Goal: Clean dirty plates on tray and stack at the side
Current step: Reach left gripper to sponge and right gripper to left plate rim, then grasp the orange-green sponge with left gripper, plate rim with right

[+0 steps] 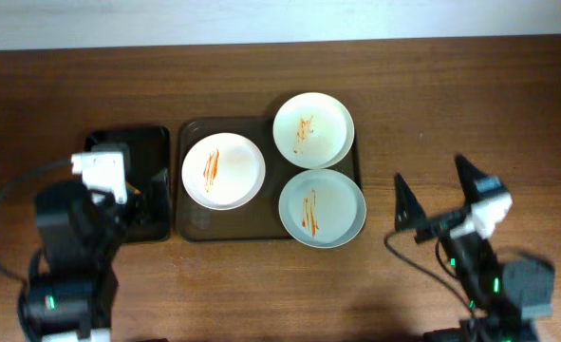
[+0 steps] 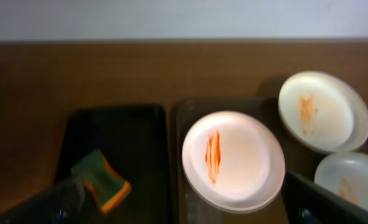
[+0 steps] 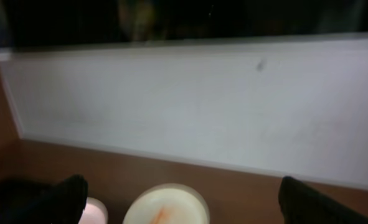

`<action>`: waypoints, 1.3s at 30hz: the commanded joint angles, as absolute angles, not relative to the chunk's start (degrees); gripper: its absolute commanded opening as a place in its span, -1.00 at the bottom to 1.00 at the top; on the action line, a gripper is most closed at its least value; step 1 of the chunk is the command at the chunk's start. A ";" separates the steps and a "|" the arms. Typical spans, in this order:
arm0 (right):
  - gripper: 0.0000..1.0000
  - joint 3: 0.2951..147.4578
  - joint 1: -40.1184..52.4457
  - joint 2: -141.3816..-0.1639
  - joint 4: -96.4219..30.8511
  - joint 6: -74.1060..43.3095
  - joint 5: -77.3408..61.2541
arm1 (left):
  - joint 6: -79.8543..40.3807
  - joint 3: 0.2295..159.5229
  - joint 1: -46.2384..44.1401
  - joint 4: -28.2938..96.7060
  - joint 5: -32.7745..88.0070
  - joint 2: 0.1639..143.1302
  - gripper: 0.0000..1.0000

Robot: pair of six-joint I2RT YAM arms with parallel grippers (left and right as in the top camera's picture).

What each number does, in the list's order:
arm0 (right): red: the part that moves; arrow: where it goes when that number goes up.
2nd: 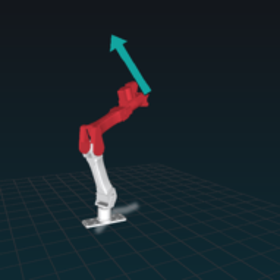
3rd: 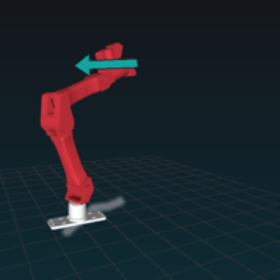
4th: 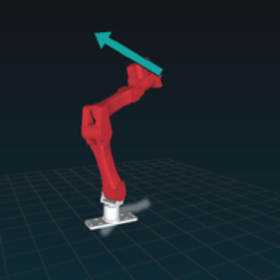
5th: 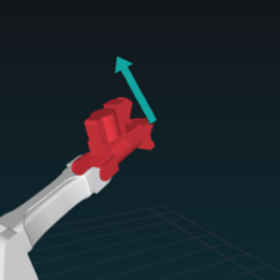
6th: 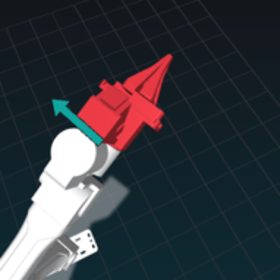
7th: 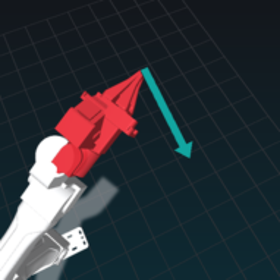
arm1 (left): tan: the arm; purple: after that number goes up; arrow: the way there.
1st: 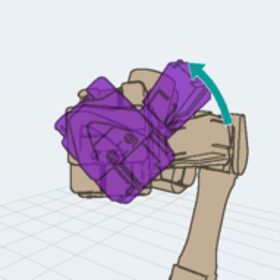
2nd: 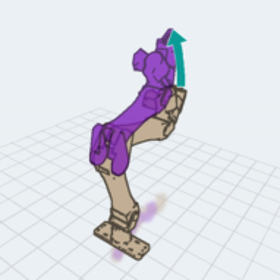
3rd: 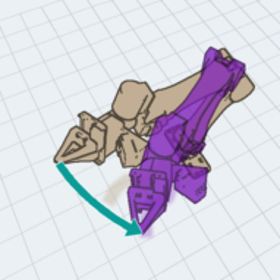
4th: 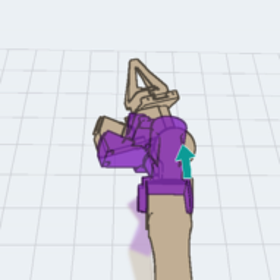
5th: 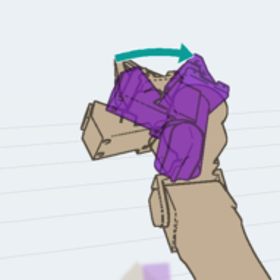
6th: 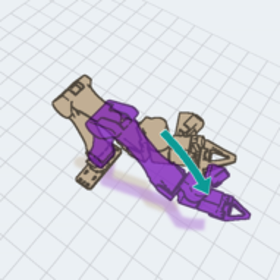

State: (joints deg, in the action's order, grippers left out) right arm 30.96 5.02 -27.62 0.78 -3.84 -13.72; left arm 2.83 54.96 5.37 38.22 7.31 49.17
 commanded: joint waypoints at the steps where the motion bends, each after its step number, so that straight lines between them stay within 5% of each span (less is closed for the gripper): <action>1: 0.97 44.93 4.84 -44.80 -7.01 -3.44 -24.69 | 6.39 65.43 5.41 47.20 7.88 60.93 0.99; 10: 0.97 96.75 9.37 -96.62 -51.94 -3.40 -36.91 | 7.40 79.11 5.41 60.55 17.85 85.14 0.99; 16: 0.95 99.90 17.08 -111.98 -38.85 -3.40 -45.82 | 7.40 79.11 5.45 59.61 17.54 87.59 0.99; 19: 0.59 99.85 24.03 -115.00 -37.91 -3.60 -33.10 | 0.16 79.13 7.81 57.84 14.96 87.59 1.00; 23: -0.06 99.74 33.61 -118.96 -39.99 -20.05 -3.42 | -6.28 79.13 13.32 57.08 8.38 87.59 1.00; 30: -0.10 99.74 35.20 -126.58 -39.29 -27.94 4.64 | -6.46 79.11 14.33 55.55 2.87 87.70 0.93; 35: -0.42 99.63 35.68 -127.76 -36.69 -27.99 2.81 | -6.46 79.11 14.33 55.57 2.50 89.17 0.93; 39: -0.44 99.66 35.66 -130.39 -35.68 -29.26 0.21 | -6.46 79.11 14.33 55.57 2.50 91.29 0.85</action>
State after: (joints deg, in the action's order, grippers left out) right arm 98.91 35.35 -127.83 -36.64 -28.40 2.17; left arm -5.87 77.91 14.11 55.83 2.96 89.60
